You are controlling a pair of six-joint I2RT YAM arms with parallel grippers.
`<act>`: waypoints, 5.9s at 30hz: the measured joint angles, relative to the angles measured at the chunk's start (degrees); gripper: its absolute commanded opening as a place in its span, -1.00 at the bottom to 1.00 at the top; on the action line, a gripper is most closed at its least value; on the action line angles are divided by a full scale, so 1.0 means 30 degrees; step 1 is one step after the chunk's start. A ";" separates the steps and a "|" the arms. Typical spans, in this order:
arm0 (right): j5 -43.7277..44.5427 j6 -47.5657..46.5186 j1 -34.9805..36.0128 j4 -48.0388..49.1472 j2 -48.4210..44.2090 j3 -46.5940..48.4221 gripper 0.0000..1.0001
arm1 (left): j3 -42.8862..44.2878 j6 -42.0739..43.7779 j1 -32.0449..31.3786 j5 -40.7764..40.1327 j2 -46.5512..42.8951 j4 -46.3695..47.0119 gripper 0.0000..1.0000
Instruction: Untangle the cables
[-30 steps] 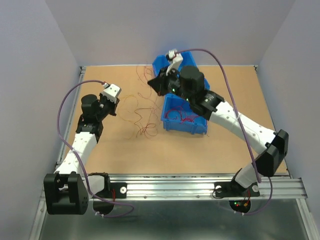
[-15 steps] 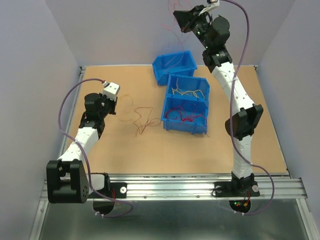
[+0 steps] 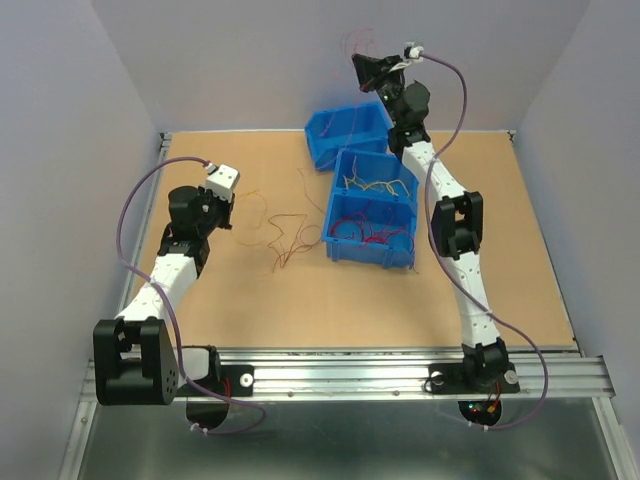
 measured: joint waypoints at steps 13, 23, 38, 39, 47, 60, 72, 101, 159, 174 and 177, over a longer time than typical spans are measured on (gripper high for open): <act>0.2222 0.0000 0.0022 0.1188 0.1668 -0.3293 -0.99 | 0.0000 0.0007 0.0000 0.0299 -0.0015 -0.0007 -1.00; 0.4554 -0.2375 0.1020 -0.6302 0.0889 -0.4342 -0.96 | 0.0000 0.0015 0.0000 0.0299 -0.0015 -0.0022 -1.00; 0.6448 -0.4320 0.1486 -1.0979 -0.0809 -0.4903 0.33 | 0.0000 0.0095 0.0000 0.0299 -0.0015 -0.0102 -1.00; 0.6586 -0.4524 0.1530 -1.1220 -0.0984 -0.4911 0.49 | 0.0000 0.0102 0.0000 0.0299 -0.0015 -0.0102 -1.00; 0.7570 -0.6499 0.2069 -1.1941 -0.5421 -0.7898 0.57 | 0.0000 0.0138 0.0000 0.0306 -0.0015 -0.0175 -1.00; 0.3089 -1.3646 0.5275 -1.6742 -0.9253 -1.2480 0.58 | 0.0000 0.0146 0.0000 0.0291 -0.0197 -0.0255 -1.00; 0.3045 -1.7996 0.6900 -2.0444 -0.5763 -1.0142 0.49 | 0.0000 0.0153 0.0000 0.0131 -0.0204 -0.0306 -1.00; 0.3577 -1.6196 0.6003 -1.4630 -0.3752 -0.7308 -0.99 | 0.0000 0.0182 0.0000 0.0138 -0.0226 -0.0306 -1.00; 0.2390 -1.1708 0.3883 -1.3165 -0.7541 -1.0622 0.45 | 0.0000 0.0219 0.0000 0.0080 -0.0248 -0.0313 -1.00; 0.6149 -2.0546 0.6324 -1.5569 -0.1093 -0.6193 0.36 | 0.0000 0.0226 0.0000 0.0080 -0.0248 -0.0357 -1.00; 0.6943 -2.1966 0.6426 -1.6043 -0.0408 -0.5748 0.34 | 0.0000 0.0226 0.0007 0.0080 -0.0240 -0.0452 -1.00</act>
